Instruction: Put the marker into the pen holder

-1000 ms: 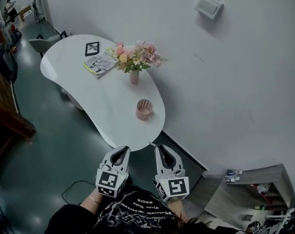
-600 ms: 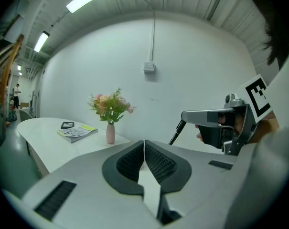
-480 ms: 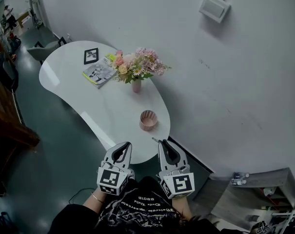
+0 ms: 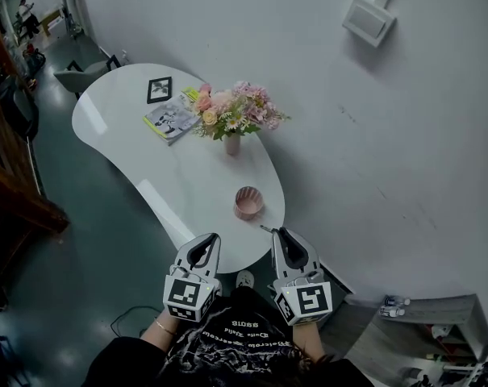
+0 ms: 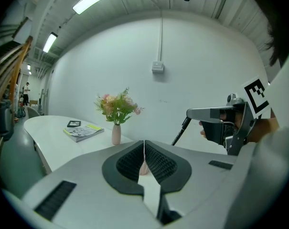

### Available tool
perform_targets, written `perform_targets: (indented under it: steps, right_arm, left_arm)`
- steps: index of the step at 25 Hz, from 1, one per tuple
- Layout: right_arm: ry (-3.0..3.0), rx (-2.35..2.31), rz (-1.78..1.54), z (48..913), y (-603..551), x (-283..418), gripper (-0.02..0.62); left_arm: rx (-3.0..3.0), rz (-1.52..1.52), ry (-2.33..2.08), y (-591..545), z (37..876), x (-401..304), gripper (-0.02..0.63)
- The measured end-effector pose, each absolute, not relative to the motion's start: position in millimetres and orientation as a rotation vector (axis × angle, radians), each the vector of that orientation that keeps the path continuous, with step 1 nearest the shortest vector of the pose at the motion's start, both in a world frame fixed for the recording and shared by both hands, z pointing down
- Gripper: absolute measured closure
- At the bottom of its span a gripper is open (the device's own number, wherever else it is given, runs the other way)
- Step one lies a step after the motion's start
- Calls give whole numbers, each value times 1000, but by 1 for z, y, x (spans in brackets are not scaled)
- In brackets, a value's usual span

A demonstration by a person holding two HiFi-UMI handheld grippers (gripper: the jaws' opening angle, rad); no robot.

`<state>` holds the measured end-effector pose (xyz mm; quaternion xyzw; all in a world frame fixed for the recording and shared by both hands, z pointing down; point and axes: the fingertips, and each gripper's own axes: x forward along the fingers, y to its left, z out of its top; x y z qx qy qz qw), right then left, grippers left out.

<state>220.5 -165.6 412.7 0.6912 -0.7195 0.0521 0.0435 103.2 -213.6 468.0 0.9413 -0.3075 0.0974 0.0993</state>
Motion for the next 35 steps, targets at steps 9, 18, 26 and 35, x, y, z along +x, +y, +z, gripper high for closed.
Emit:
perform_targets:
  steps: [9,18,26,35]
  right_arm:
    - [-2287,2069,107,397,-198,240,537]
    - [-2341,2033,126,401,-232,252,537]
    - [-2348,1993,193,422,-254,257,537]
    - [-2370,1936,249,444,-274,256,537]
  left_arm:
    - [2755,279,-993,-227,467,114,580]
    - [2709,298,-1083,-242,474,113,580]
    - [2669,291,-1148,-260,474,112,580]
    - [2659,335,-1183,-272,477,114,580]
